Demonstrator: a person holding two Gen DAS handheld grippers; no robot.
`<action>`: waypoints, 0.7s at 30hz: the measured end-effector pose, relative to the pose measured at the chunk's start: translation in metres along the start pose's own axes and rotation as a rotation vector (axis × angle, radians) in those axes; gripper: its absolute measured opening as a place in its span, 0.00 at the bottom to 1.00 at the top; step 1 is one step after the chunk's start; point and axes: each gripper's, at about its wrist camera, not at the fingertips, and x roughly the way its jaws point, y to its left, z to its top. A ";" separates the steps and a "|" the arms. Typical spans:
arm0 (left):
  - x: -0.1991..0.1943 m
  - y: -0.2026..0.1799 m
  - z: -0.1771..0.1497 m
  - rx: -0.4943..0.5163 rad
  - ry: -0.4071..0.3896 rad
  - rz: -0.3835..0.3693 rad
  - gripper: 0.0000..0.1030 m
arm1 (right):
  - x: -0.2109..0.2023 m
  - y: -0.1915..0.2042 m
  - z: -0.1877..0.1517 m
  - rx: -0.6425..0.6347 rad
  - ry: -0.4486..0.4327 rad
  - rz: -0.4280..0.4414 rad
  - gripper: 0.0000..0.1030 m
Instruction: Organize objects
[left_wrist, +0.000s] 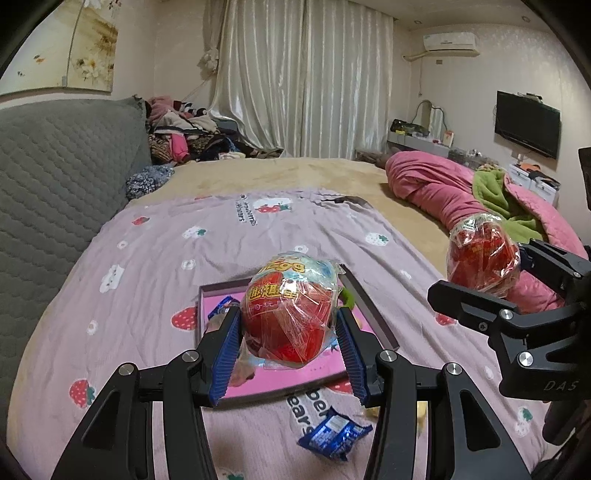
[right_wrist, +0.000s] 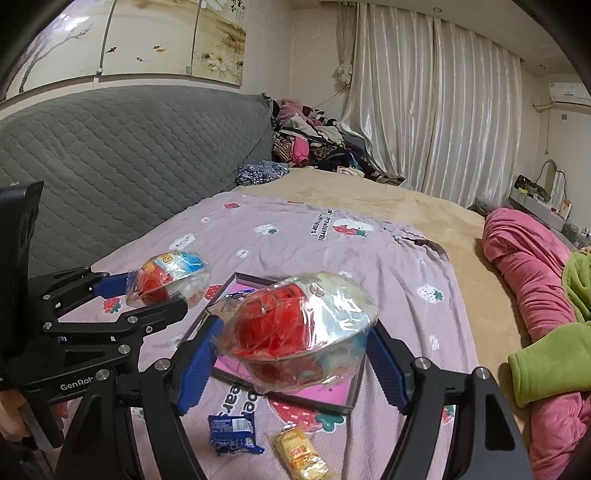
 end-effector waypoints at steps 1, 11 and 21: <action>0.001 0.000 0.002 0.002 -0.001 0.002 0.51 | 0.002 -0.001 0.001 0.000 -0.001 -0.002 0.74; 0.025 0.005 0.019 0.001 0.000 0.008 0.51 | 0.020 -0.009 0.015 -0.005 0.005 -0.007 0.74; 0.070 0.010 0.008 0.010 0.045 0.011 0.51 | 0.055 -0.014 0.010 0.006 0.033 0.000 0.74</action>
